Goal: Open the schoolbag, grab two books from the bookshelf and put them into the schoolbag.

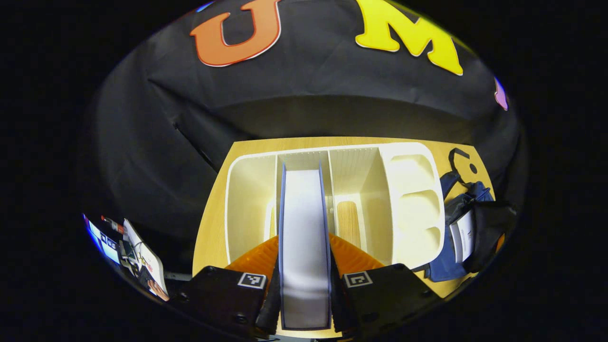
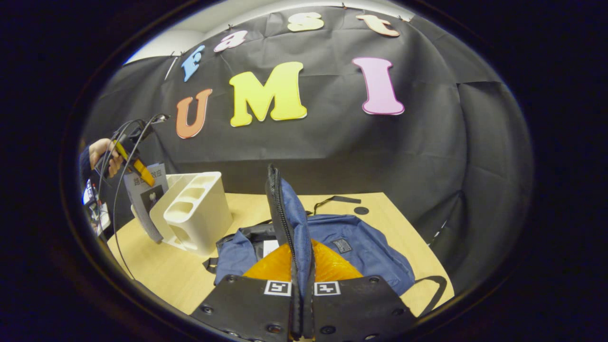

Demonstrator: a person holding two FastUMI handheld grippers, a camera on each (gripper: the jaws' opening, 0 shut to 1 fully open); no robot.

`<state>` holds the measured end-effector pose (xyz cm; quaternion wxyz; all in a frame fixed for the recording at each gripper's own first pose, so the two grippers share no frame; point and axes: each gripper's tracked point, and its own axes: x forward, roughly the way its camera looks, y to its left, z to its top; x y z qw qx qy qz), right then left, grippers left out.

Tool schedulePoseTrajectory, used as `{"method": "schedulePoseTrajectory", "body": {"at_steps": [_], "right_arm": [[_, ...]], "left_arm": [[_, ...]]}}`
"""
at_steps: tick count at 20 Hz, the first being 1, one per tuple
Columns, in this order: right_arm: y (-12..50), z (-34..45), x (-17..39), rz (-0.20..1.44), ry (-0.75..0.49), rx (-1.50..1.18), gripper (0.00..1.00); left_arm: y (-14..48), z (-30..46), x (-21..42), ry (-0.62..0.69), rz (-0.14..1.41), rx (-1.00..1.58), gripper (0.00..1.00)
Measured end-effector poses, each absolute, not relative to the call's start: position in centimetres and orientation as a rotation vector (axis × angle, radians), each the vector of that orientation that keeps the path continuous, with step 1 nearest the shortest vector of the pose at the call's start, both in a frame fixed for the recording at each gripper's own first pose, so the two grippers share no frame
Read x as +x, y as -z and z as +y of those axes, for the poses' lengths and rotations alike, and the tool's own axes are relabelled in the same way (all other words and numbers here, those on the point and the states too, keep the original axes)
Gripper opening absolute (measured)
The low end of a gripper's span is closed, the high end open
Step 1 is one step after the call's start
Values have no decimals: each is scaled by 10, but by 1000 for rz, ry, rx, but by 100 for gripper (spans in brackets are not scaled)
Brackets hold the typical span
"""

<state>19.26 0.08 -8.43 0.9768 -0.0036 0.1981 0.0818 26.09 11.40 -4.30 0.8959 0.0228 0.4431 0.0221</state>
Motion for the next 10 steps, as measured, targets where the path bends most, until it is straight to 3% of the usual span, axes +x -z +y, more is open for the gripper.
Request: {"method": "schedulePoseTrajectory", "body": {"at_steps": [10], "right_arm": [[88,2,192,404,-162,-4,5]], "left_arm": [[37,120,167,-42,817,-164,44]]}}
